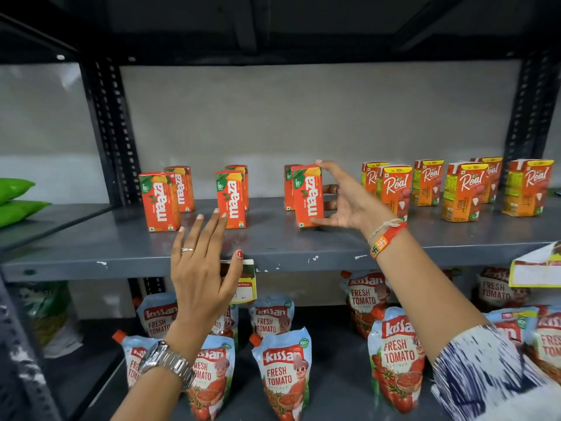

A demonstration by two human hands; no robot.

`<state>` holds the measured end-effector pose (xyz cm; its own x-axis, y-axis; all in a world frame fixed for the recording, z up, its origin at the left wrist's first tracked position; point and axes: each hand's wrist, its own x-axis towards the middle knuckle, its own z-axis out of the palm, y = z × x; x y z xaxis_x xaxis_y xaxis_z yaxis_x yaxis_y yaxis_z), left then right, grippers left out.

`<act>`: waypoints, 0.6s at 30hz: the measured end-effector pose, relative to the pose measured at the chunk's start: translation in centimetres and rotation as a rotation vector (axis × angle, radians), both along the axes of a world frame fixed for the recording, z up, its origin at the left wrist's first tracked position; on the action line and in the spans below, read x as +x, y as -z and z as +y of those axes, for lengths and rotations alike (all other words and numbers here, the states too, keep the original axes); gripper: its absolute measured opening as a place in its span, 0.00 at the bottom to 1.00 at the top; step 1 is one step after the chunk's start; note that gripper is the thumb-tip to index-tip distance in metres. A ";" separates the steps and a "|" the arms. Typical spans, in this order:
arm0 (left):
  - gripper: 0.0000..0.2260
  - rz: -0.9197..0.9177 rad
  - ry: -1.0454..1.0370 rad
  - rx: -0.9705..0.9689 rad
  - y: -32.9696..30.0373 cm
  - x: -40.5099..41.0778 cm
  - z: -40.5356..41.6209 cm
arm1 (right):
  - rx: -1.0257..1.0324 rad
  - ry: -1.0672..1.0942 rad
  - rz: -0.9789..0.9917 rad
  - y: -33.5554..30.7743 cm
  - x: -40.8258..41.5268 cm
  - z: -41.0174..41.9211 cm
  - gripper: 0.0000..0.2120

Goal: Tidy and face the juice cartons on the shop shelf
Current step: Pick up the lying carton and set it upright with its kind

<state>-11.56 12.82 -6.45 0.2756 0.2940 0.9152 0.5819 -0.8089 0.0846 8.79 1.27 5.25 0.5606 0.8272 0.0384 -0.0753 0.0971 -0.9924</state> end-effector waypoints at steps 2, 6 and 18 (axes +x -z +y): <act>0.26 0.004 0.000 0.004 0.0 0.0 0.1 | 0.014 0.032 -0.023 0.0 0.0 0.6 0.17; 0.26 0.005 0.000 0.001 -0.1 0.0 0.0 | 0.033 0.064 -0.043 -0.1 -0.1 1.6 0.13; 0.26 -0.012 -0.007 0.003 0.0 0.1 0.1 | -0.043 0.233 -0.261 -0.5 0.4 1.9 0.18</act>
<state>-11.46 12.93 -6.47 0.2623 0.2928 0.9195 0.5864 -0.8051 0.0891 9.18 3.21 5.71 0.7107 0.6819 0.1730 0.2005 0.0394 -0.9789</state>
